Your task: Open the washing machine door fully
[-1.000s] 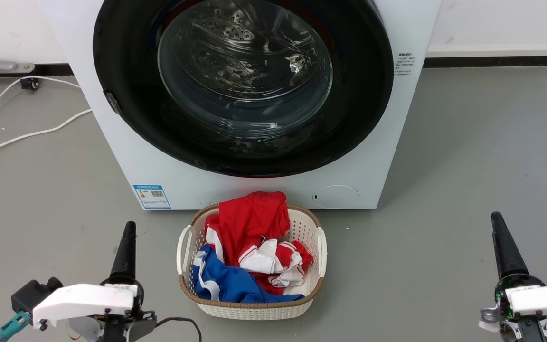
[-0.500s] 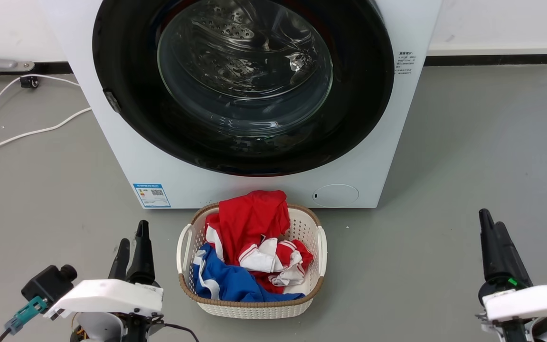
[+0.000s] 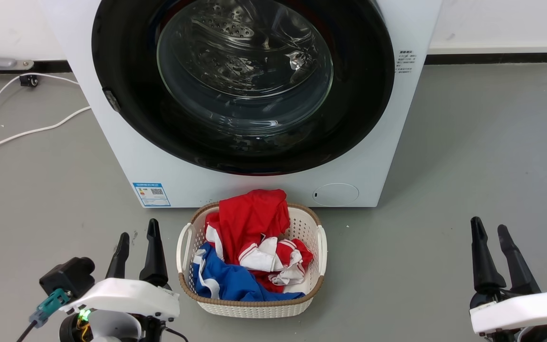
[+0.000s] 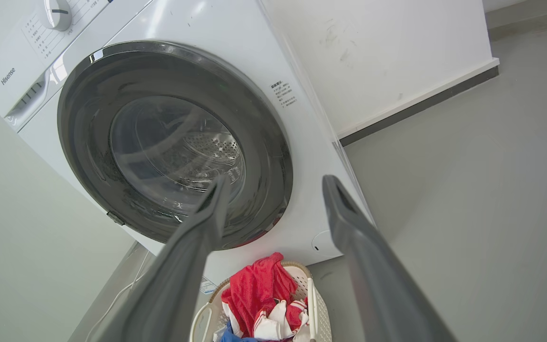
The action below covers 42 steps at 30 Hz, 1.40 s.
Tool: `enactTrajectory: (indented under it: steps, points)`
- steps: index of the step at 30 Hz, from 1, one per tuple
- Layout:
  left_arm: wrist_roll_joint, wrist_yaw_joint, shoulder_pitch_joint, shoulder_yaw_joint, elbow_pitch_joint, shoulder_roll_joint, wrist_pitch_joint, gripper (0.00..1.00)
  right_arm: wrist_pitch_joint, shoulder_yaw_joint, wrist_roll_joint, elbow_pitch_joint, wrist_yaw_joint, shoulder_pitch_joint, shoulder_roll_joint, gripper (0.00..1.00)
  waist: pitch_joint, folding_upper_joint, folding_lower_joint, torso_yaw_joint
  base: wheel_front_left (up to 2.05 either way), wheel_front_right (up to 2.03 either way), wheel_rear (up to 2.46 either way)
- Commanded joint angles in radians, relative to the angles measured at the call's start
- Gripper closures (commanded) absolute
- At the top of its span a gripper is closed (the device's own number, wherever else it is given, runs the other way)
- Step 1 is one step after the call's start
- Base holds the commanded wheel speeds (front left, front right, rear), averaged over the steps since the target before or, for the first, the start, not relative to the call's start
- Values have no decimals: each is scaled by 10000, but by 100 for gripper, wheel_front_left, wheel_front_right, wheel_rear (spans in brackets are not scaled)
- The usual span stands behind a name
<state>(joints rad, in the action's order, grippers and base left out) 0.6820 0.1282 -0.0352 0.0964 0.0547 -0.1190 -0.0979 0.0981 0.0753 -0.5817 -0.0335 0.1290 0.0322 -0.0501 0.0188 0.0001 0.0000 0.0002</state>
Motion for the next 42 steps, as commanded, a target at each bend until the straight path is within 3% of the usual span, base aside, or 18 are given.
enactTrajectory:
  steps: [1,24,33,42]
  points:
    - [-367,117,-27,114,-199,-139,-121,0,126,12,394,230,16,2,-21,0,-1,-1,0,3,0,0,0]
    - [-2571,488,296,797,-494,-370,-719,0,725,-58,2832,725,20,517,-15,0,-43,-1,0,27,0,0,0]
    - [-3365,435,437,860,-574,-293,-928,0,932,-18,3512,830,21,691,-13,0,-42,-1,0,31,0,0,0]
    - [-3942,117,606,699,-586,-78,-1126,0,1133,2,4005,963,23,849,-9,0,-41,-1,0,42,0,0,0]
